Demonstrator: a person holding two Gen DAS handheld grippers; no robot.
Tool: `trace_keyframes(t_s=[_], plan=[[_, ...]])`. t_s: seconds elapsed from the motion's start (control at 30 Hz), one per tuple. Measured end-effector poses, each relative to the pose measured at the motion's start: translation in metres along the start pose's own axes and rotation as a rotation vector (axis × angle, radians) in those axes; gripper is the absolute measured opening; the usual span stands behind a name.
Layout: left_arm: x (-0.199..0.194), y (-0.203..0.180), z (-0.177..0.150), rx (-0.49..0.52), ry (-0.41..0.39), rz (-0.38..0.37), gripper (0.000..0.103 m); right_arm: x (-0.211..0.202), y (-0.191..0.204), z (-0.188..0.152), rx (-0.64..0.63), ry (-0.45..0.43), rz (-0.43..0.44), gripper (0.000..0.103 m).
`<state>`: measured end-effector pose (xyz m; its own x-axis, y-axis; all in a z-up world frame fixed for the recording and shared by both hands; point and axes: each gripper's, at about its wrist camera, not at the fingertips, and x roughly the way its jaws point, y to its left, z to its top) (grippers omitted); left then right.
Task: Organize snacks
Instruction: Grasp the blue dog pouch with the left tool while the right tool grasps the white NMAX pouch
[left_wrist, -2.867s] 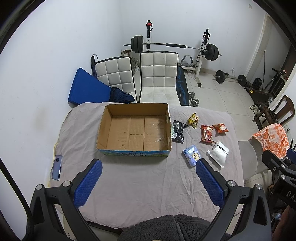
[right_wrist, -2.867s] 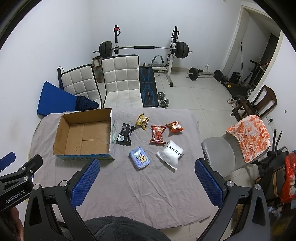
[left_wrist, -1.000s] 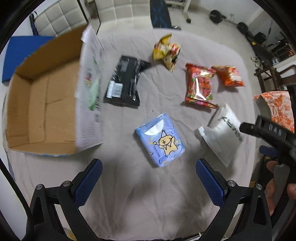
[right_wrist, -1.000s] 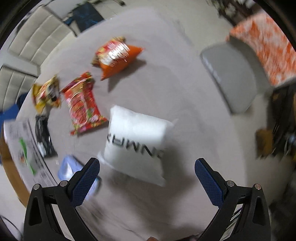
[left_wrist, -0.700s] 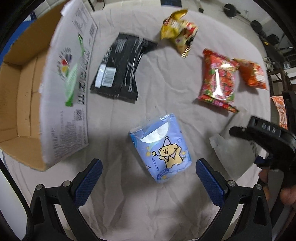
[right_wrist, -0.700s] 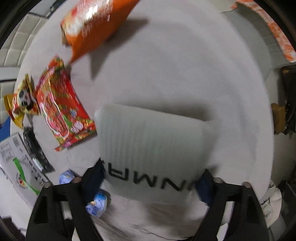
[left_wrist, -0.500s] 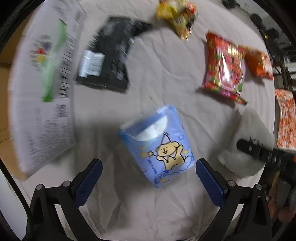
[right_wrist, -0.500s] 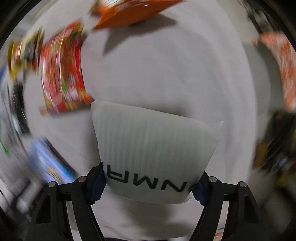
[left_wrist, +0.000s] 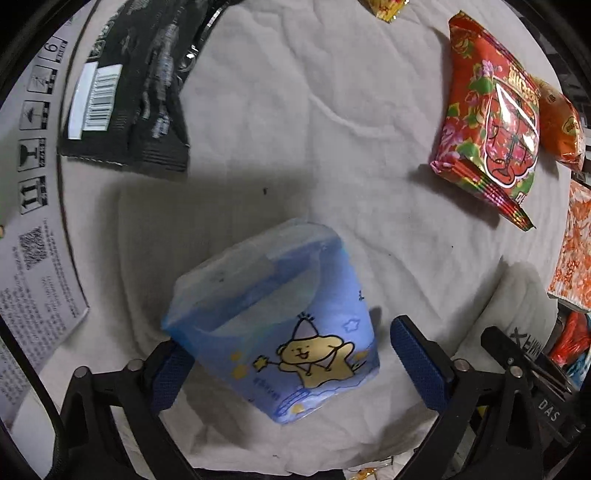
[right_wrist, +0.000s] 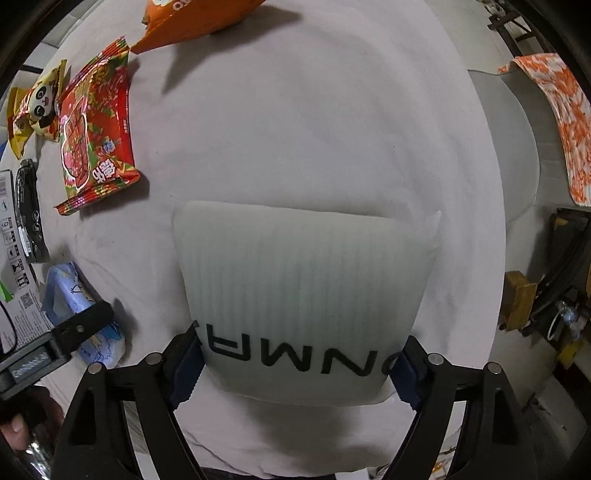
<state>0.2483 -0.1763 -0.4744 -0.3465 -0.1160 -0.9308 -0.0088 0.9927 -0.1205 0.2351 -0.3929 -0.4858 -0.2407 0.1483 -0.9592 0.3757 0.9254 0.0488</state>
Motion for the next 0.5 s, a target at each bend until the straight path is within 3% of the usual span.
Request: trace_keyframes(t_s=[0.13, 0.23, 0.37, 0.5], plan=[[0.006, -0.011, -0.005, 0.061, -0.046, 0.058, 0.088, 0.007, 0.0, -0.001, -0.035, -0.006, -0.003, 0.084], [0.011, -0.025, -0.013, 0.188, -0.088, 0.144, 0.076, 0.001, 0.011, -0.016, -0.123, 0.005, -0.048, 0.081], [0.021, -0.033, -0.033, 0.349, -0.121, 0.27, 0.075, 0.007, 0.024, -0.032, -0.227, 0.014, -0.129, 0.08], [0.025, -0.025, -0.035, 0.296, -0.123, 0.239, 0.075, 0.016, 0.016, -0.046, -0.178, -0.019, -0.118, 0.082]])
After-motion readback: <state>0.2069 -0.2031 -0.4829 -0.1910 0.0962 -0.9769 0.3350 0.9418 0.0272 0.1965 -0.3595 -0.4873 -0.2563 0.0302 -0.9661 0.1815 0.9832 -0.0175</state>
